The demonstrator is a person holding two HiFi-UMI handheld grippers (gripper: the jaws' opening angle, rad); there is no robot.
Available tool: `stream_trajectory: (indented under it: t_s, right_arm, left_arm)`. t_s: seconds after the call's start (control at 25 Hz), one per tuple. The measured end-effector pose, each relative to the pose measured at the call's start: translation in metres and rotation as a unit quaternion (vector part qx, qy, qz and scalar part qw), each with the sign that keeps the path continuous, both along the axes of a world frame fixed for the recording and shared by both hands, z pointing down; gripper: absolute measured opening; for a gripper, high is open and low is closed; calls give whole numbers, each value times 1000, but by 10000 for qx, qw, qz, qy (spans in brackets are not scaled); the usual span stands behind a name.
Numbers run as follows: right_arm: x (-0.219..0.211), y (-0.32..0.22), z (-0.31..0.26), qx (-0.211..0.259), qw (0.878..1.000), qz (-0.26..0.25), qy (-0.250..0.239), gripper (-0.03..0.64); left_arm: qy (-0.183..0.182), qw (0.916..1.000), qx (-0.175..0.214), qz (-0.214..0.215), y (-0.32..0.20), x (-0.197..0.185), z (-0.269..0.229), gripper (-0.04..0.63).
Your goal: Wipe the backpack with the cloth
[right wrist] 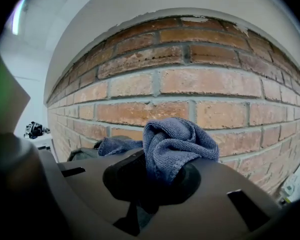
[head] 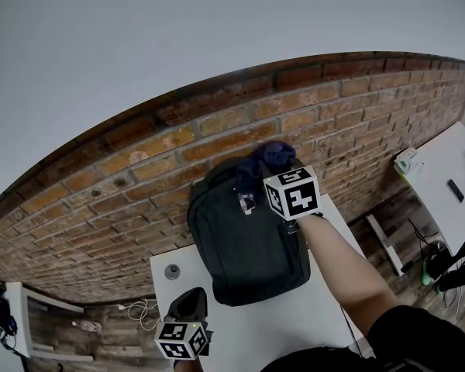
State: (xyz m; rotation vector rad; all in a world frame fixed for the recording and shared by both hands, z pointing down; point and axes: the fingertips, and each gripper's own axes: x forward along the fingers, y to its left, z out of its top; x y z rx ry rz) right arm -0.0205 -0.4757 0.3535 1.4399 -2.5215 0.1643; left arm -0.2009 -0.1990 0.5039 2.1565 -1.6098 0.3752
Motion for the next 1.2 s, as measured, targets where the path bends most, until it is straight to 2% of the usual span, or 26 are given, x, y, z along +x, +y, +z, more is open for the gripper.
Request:
stream_trajectory:
  t_s: [0.36,0.6,0.8,1.0,1.08,1.2]
  right_arm:
    - [40,-12,14,-366,9983,394,243,38]
    - [50,-17,15,-608,9970,337,339,38]
    - [25,-11,6,-68,9954,35,958,38]
    - [-12,2,-12,358,9936,-125,1068,38]
    - [-38,13,-15,589,9892,-330,1298,38]
    - [-69,25,-17,989,9766,-539,1834,38]
  left_arm:
    - [26,10000,23,-73,2,-8,2,-6]
    - [82,9999,24,-67,8,-10,4,-6]
    - [91,9998,11,-160,18,-21,6,-6]
    - [147,9995,-47,-260,25,-31,11,-6]
    - [158,9994,-56,-288,27,-34,12,-6]
    - [156,9994,-62,-300,26,-35,15,-6]
